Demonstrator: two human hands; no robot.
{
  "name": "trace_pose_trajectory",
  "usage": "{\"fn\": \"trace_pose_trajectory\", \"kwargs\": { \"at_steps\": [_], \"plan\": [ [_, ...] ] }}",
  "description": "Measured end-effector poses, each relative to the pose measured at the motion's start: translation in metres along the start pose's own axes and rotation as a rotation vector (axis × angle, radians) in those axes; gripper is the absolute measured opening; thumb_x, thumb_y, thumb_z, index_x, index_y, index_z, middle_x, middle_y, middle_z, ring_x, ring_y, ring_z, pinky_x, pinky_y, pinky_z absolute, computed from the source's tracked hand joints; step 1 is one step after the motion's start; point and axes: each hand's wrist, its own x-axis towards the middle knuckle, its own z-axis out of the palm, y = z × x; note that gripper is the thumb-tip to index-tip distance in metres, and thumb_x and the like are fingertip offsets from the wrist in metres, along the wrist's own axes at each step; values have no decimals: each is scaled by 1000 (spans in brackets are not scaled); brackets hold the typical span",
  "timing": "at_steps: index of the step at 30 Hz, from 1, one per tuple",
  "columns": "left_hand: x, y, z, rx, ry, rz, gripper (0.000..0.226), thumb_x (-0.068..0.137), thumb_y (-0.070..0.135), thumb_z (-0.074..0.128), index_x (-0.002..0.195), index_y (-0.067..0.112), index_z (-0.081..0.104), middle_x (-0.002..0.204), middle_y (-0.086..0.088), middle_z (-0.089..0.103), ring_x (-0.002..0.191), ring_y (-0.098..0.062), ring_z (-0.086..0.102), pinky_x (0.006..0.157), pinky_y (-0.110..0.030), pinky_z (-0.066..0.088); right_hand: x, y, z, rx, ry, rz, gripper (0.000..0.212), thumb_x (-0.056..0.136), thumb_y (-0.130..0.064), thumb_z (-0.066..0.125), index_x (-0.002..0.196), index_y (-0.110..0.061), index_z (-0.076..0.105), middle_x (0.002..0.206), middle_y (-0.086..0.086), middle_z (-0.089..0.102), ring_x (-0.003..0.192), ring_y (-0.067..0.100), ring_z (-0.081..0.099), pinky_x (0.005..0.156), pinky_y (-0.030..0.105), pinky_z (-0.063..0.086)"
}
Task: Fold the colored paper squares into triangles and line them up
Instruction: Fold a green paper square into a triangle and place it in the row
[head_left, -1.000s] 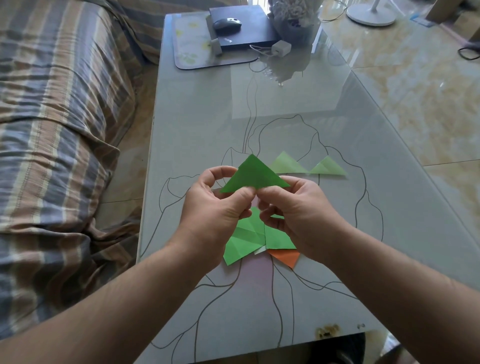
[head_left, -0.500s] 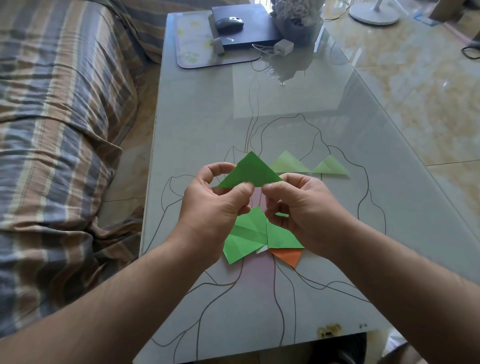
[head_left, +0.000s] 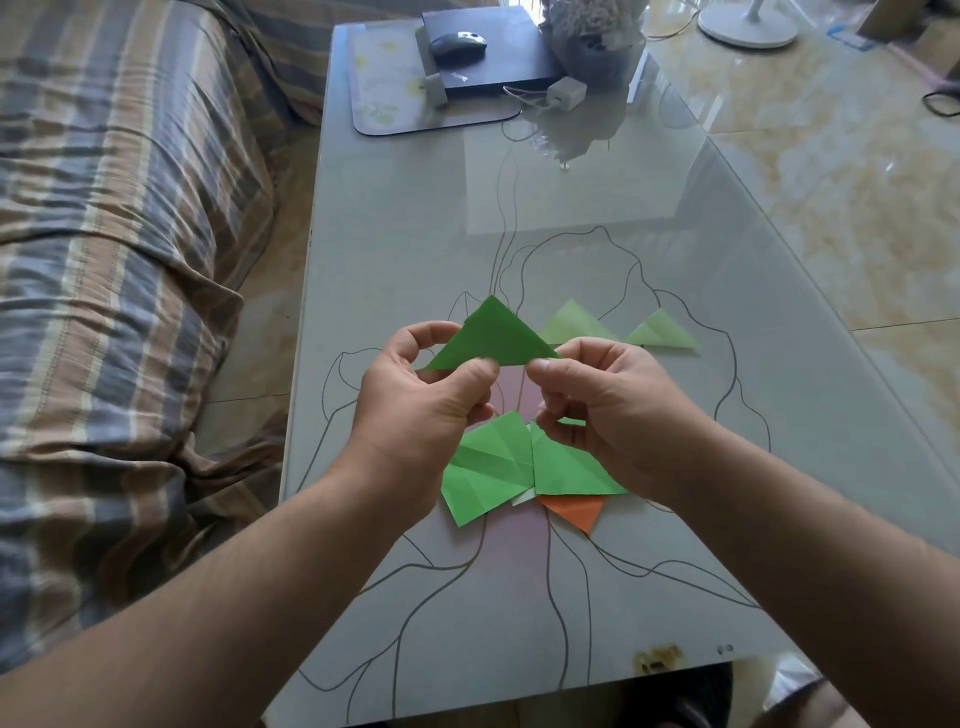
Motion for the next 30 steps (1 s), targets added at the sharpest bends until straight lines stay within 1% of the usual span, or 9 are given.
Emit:
{"fn": "trace_pose_trajectory", "kwargs": {
  "at_steps": [2, 5, 9, 13, 18, 21, 26, 30],
  "plan": [
    [0, 0, 0, 2, 4, 0, 40, 88, 4, 77, 118, 23, 58, 68, 6, 69, 66, -13, 64, 69, -28, 57, 0, -1, 0, -4, -7, -6, 32, 89, -14, 76, 61, -23, 64, 63, 2, 58, 57, 16, 58, 72, 37, 51],
    [1, 1, 0, -1, 8, -7, 39, 88, 4, 76, 116, 25, 58, 66, 6, 69, 66, -12, 65, 70, -28, 58, -1, -2, -2, 7, -3, -15, 28, 90, -14, 75, 66, -20, 62, 63, 2, 58, 57, 15, 57, 72, 37, 50],
    [1, 2, -1, 3, 3, -4, 40, 89, 5, 76, 118, 24, 58, 68, 6, 70, 67, -13, 65, 71, -29, 58, -1, -4, -2, 20, -14, -15, 28, 91, -11, 73, 68, -19, 60, 63, 4, 57, 60, 20, 58, 75, 40, 48],
    [0, 2, 0, 16, -1, 2, 40, 89, 4, 76, 118, 24, 58, 66, 6, 69, 66, -13, 65, 71, -29, 59, -1, -4, -3, 31, 1, -7, 25, 93, -11, 72, 72, -17, 60, 64, 4, 57, 62, 21, 59, 74, 40, 47],
    [1, 2, 0, 5, 1, -6, 40, 89, 4, 76, 118, 24, 58, 65, 6, 69, 65, -13, 65, 70, -28, 58, 0, -6, -3, 59, 12, -5, 31, 93, -9, 69, 67, -17, 55, 61, 3, 54, 60, 22, 57, 74, 39, 48],
    [2, 1, -2, 1, 2, -11, 40, 88, 6, 77, 117, 26, 58, 66, 7, 69, 67, -12, 66, 70, -28, 58, -1, -6, -3, 42, 4, -2, 26, 94, -13, 70, 71, -18, 59, 64, 4, 58, 61, 21, 58, 72, 39, 48],
    [3, 2, -1, -17, 5, -19, 39, 89, 4, 75, 118, 24, 58, 66, 6, 68, 66, -12, 65, 69, -27, 58, 0, -6, -5, 6, 7, -21, 26, 95, -14, 70, 72, -19, 62, 66, 4, 59, 60, 21, 60, 73, 39, 49],
    [4, 1, -3, -22, 14, -19, 39, 89, 4, 75, 118, 25, 58, 67, 5, 68, 66, -12, 66, 69, -27, 58, 0, -6, -6, 16, -4, -10, 19, 95, -12, 69, 77, -16, 63, 69, 5, 62, 61, 20, 59, 71, 37, 49]
  ]
}}
